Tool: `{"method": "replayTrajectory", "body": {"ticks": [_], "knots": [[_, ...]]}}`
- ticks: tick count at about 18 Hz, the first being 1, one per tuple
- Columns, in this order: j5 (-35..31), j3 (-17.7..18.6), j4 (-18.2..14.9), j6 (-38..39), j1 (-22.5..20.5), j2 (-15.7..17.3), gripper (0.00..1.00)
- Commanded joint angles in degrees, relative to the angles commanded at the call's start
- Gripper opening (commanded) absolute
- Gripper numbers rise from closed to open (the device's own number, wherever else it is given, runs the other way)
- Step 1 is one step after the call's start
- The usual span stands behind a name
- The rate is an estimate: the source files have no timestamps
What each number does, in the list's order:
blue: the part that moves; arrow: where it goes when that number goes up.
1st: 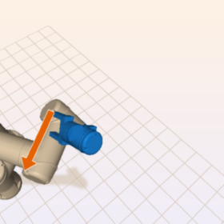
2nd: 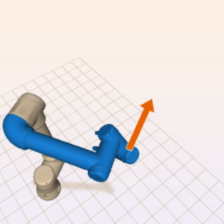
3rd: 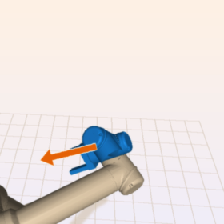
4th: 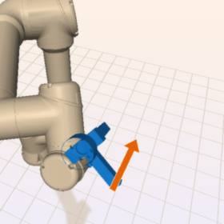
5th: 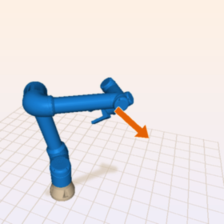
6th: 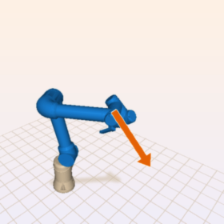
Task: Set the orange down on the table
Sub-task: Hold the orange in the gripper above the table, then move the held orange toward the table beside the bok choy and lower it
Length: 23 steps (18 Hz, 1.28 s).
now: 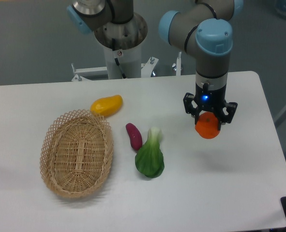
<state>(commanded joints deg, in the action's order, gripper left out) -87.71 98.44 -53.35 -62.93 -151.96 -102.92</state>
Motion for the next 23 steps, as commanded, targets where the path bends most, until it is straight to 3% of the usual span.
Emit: {"method": "replayTrajectory", "body": {"ticks": [11, 15, 17, 21, 23], "knots": [[0.17, 0.26, 0.09, 0.0, -0.09, -0.17, 0.6], [-0.18, -0.09, 0.79, 0.61, 0.26, -2.46, 0.6], [-0.44, 0.18, 2.72, 2.01, 1.23, -3.69, 0.6], [-1.58, -0.52, 6.5, 7.98, 2.37, -6.76, 0.6], [-1.5, -2.19, 7.38, 13.07, 3.34, -9.91, 0.59]]}}
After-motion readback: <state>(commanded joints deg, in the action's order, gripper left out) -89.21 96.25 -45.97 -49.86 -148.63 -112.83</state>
